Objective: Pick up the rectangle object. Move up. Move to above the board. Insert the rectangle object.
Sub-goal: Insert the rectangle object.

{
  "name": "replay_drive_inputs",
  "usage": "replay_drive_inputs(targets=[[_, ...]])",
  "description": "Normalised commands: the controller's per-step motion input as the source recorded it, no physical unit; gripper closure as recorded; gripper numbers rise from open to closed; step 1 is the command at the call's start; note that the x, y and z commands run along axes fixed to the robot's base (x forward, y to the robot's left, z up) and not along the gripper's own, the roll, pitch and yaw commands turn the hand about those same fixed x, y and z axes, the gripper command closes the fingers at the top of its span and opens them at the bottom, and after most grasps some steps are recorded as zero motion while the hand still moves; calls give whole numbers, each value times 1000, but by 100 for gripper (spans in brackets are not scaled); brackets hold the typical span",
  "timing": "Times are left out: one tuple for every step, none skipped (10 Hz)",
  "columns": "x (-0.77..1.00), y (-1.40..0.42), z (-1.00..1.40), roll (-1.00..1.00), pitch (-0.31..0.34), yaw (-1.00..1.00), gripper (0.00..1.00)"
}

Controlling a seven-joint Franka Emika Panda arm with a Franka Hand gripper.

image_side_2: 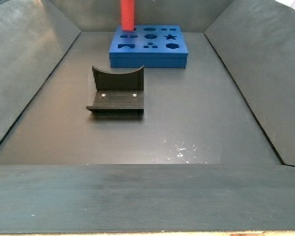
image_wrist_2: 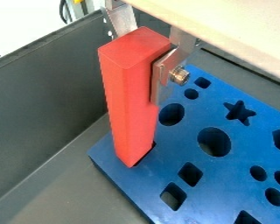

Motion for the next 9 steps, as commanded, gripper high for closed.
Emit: replay_drive_inputs(targets=[[-97,0,-520,611,6,0,100],[-260,0,-423,600,60,0,100],[-263,0,-363,297,69,0,100],[-280,0,-331,209,57,0,100],[0,0,-31,20,0,0,100],[-86,0,0,374,94,-71,100],[-129,-46,0,594,191,-117,100],[-17,-34,46,389,117,-71,100],[0,0,0,6,0,0,100]])
